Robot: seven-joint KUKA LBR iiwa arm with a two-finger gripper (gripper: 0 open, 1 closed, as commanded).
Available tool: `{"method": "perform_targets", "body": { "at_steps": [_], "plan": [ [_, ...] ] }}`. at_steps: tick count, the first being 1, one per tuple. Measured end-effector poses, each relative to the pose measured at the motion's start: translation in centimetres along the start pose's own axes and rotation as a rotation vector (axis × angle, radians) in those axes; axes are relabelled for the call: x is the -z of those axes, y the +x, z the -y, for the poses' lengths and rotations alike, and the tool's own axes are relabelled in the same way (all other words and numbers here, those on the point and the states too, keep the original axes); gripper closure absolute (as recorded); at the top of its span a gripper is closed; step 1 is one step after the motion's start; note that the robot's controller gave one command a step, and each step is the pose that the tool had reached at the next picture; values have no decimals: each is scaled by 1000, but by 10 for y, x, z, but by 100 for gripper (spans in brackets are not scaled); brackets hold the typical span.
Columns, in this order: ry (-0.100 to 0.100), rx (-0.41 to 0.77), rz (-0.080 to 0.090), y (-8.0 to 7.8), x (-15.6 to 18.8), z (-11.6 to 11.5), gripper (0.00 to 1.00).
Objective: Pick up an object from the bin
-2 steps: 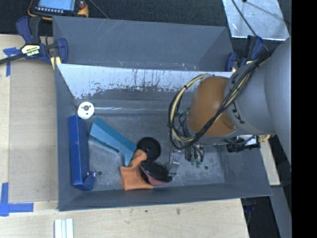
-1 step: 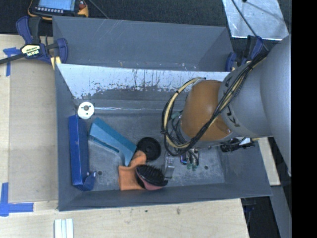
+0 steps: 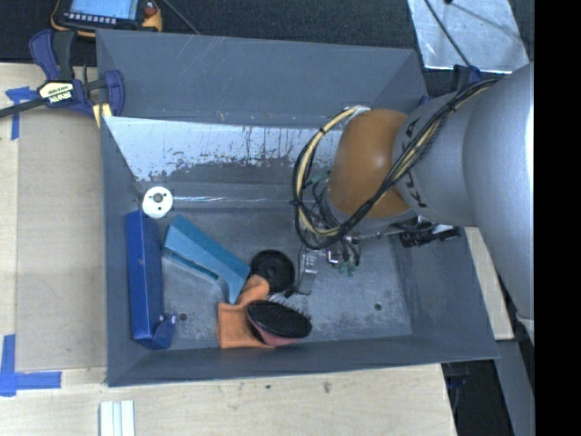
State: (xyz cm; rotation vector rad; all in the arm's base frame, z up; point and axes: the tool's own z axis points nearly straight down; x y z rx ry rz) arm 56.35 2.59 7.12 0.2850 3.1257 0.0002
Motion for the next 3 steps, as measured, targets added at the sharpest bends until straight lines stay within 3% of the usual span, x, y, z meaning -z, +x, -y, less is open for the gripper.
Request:
{"method": "perform_targets", "body": {
  "at_steps": [1, 2, 3],
  "plan": [
    [1, -49, 6, -5, 0, -15, 0],
    [1, 102, -1, 9, -1, -33, 0],
    [0, -43, 15, 38, 2, -47, 100]
  ]
}}
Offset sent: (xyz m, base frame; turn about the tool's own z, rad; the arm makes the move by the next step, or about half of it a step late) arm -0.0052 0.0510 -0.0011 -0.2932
